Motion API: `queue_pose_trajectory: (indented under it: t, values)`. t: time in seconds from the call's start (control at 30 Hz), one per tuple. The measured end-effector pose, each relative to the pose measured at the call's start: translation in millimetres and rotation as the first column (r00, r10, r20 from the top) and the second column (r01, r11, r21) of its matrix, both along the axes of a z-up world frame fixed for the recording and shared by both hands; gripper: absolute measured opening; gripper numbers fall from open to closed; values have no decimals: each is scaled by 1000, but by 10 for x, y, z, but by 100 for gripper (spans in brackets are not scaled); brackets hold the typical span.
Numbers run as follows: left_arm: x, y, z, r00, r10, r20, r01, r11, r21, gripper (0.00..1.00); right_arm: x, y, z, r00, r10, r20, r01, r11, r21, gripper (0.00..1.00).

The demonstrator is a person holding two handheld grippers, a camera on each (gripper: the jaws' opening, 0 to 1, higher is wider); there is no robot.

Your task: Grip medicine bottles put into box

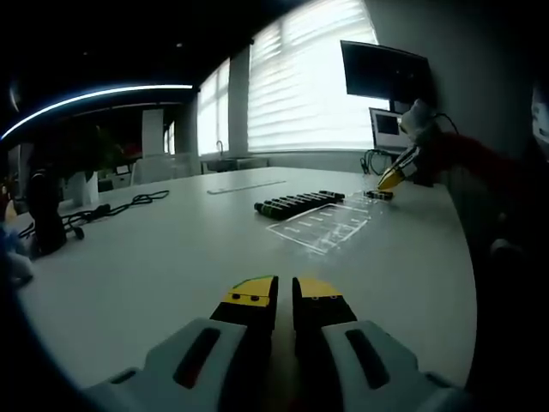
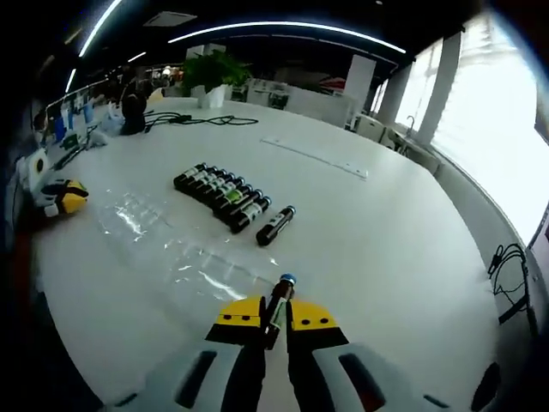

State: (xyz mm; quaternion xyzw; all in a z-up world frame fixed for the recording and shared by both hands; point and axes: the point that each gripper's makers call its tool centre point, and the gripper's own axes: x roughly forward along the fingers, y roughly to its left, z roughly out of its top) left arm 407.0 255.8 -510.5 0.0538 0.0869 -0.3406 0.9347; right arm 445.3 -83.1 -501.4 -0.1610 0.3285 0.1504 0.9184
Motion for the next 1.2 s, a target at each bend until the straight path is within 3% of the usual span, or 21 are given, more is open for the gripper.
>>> queue_pose_trajectory:
  t: [0.27, 0.4, 0.57, 0.97, 1.13, 1.2]
  values:
    - [-2, -5, -2, 1000, -1, 0, 1, 1000, 0, 2, -37, 32, -28, 994, 2, -114, 13, 991, 131, 5]
    - [1, 1, -1, 1000, 1, -1, -1, 1000, -2, 2, -55, 1, -118, 989, 5, -149, 9, 996, 90, 5]
    - [2, 7, -2, 1000, 2, -2, -2, 1000, -4, 2, -63, -28, -130, 989, 1, -147, 8, 998, 60, 5]
    - [-4, 6, -3, 1000, 0, -2, 0, 1000, -3, 2, -56, -36, -147, 985, -45, -169, 60, 995, 82, 2]
    - [-3, 4, -5, 1000, 1, -2, -1, 1000, 0, 2, -11, -31, -123, 989, -39, -140, 49, 996, 73, 0]
    - [-3, 3, -5, 1000, 1, -2, -1, 1000, 1, 2, -57, -34, -169, 986, -32, -166, 39, 998, 41, 0]
